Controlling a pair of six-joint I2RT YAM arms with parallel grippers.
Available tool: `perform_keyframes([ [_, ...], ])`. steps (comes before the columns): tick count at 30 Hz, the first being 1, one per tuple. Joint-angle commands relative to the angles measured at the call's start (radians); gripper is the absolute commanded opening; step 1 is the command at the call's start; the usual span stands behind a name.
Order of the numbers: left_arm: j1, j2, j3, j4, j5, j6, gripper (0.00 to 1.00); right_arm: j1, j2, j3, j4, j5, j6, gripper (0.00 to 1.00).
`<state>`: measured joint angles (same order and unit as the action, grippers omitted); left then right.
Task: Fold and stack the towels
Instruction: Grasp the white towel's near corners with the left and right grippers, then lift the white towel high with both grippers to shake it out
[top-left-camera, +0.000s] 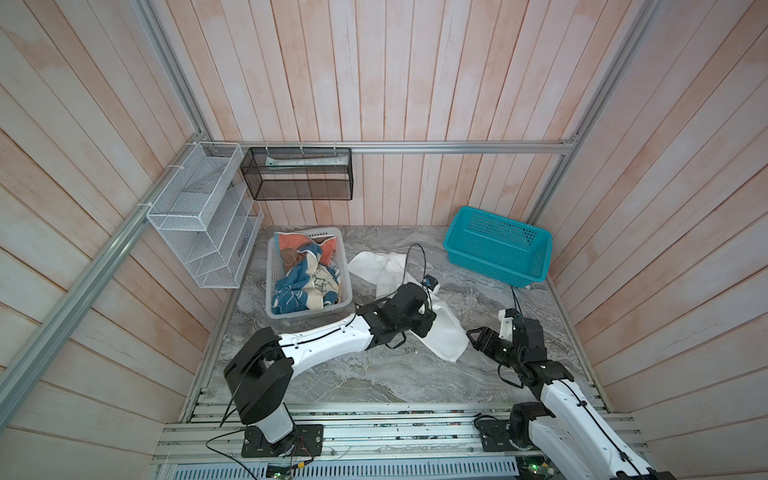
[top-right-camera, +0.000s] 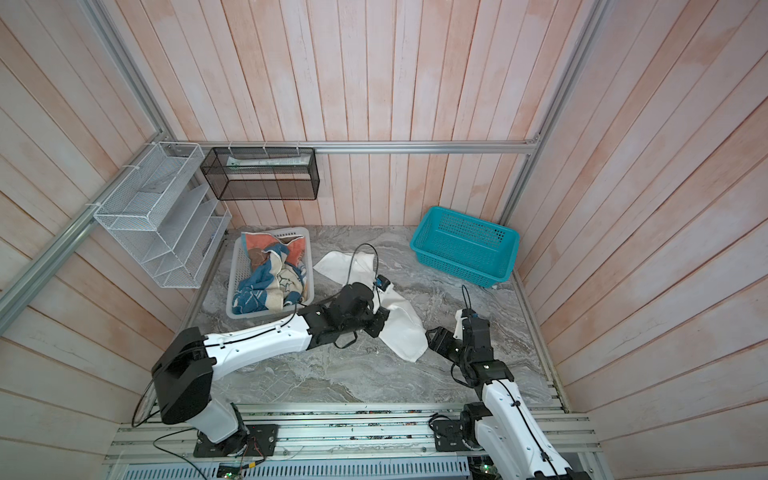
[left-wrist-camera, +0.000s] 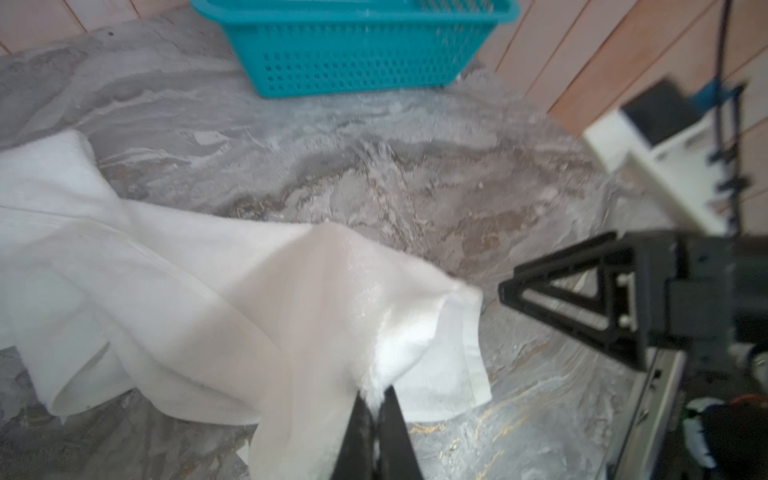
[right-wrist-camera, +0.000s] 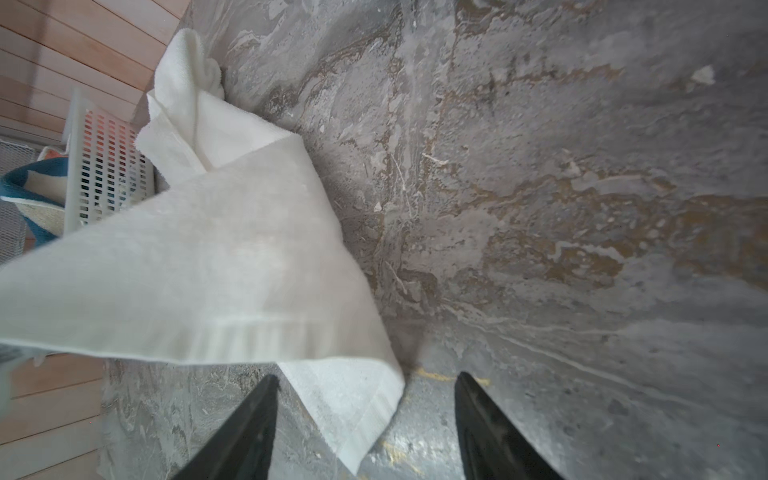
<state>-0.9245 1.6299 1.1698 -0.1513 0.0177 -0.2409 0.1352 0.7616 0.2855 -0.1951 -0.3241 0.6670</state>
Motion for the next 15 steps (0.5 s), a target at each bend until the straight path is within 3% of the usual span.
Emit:
perform_keyframes([
  [1,0.053,-0.017,-0.045,0.050,0.144,-0.091,0.00,0.056,0.013,-0.042,0.109,-0.019,0.031,0.69],
  [6,0.118,-0.022,-0.044,0.031,0.202,-0.142,0.00,0.177,0.078,-0.099,0.229,0.066,0.056,0.69],
  [15,0.207,-0.058,-0.105,0.081,0.292,-0.230,0.00,0.337,0.345,-0.104,0.436,0.076,0.111,0.69],
])
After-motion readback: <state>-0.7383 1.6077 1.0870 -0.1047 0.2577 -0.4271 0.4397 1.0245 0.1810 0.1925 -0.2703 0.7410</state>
